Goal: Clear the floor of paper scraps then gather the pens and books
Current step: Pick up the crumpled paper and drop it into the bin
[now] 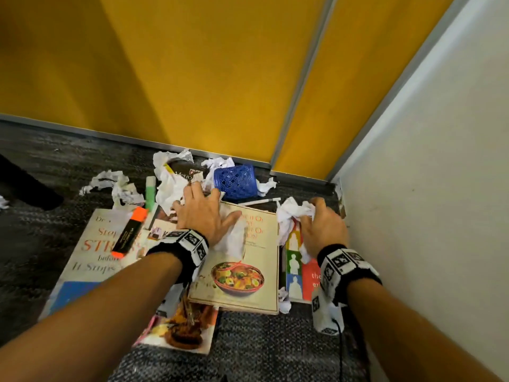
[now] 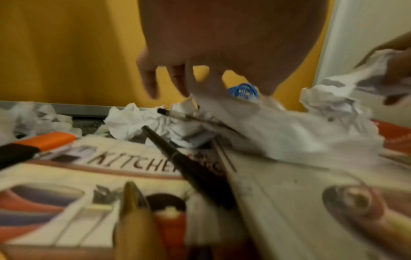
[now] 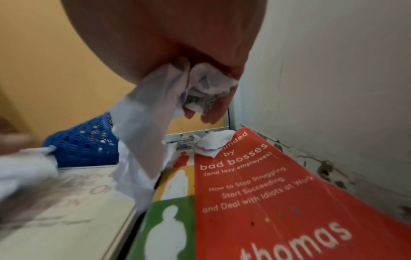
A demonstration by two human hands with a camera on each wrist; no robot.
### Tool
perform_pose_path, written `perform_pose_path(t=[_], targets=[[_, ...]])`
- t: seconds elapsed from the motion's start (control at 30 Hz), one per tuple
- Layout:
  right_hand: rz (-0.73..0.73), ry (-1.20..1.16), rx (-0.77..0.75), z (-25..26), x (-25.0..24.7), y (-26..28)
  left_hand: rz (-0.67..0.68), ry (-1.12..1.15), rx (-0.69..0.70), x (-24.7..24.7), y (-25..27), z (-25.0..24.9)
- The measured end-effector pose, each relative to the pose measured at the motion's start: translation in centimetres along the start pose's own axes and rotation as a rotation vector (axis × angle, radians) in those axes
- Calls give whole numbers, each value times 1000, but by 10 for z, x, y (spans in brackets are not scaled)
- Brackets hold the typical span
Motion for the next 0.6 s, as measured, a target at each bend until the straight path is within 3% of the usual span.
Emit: perform_pose_path(t=[0.07, 0.13, 0.23, 0.47, 0.6], targets=[[18, 44, -5, 0, 17, -15, 81, -6, 6, 31, 2, 3], [145, 161, -58, 1, 50, -21, 127, 64, -7, 51, 5, 7], [324, 210, -145, 2, 96, -12, 43, 87, 36, 48, 7, 2], [166, 186, -308, 23, 89, -10, -77, 197, 32, 34, -5, 3], [152, -18, -339, 30, 68, -3, -180, 290, -93, 11, -11, 17]])
Point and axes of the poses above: each hand's wrist, its own y-axis away from the middle knuckle, its own x-axis out of the palm, z = x × y, the point moved 10 cm from there along -y, towards the middle knuckle, and after that the axes turned 8 degrees about -z, right-handed, at the moved point
